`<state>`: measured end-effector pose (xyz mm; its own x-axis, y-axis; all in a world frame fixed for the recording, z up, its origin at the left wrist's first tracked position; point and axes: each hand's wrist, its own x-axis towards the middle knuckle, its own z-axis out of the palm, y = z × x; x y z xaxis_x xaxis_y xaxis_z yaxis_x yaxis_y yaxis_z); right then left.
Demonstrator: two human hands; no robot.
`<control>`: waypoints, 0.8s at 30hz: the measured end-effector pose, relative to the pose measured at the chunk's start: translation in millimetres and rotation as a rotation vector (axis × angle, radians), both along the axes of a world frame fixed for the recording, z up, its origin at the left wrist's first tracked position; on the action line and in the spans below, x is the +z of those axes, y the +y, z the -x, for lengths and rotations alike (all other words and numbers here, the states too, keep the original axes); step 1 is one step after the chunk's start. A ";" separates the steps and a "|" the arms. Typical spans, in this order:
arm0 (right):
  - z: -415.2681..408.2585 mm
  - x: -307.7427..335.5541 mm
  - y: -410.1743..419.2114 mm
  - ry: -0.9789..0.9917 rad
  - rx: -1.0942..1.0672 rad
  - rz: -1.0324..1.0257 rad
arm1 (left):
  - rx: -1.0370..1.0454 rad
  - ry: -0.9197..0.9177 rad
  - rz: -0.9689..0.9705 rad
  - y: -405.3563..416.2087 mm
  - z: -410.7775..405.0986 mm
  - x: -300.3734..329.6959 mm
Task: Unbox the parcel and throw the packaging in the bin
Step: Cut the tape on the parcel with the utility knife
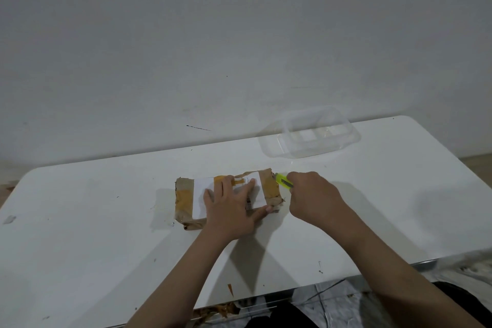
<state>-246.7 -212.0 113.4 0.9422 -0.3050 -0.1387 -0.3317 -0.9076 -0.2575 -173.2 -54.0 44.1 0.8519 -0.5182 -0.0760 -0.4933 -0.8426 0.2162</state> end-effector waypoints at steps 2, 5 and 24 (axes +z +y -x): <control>0.2 1.4 -2.6 0.004 0.012 -0.008 | 0.004 0.013 -0.007 0.1 1.3 0.9; 0.8 3.7 -3.7 0.016 0.021 -0.007 | 0.002 0.029 -0.023 -0.1 1.8 1.6; 9.3 -0.2 -2.7 -0.071 -0.028 -0.027 | -0.007 0.043 -0.048 -0.6 3.6 3.6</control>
<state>-256.0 -214.7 113.2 0.9411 -0.3284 -0.0801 -0.3368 -0.8908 -0.3051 -176.8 -54.6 47.8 0.8437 -0.5189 -0.1372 -0.4901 -0.8491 0.1971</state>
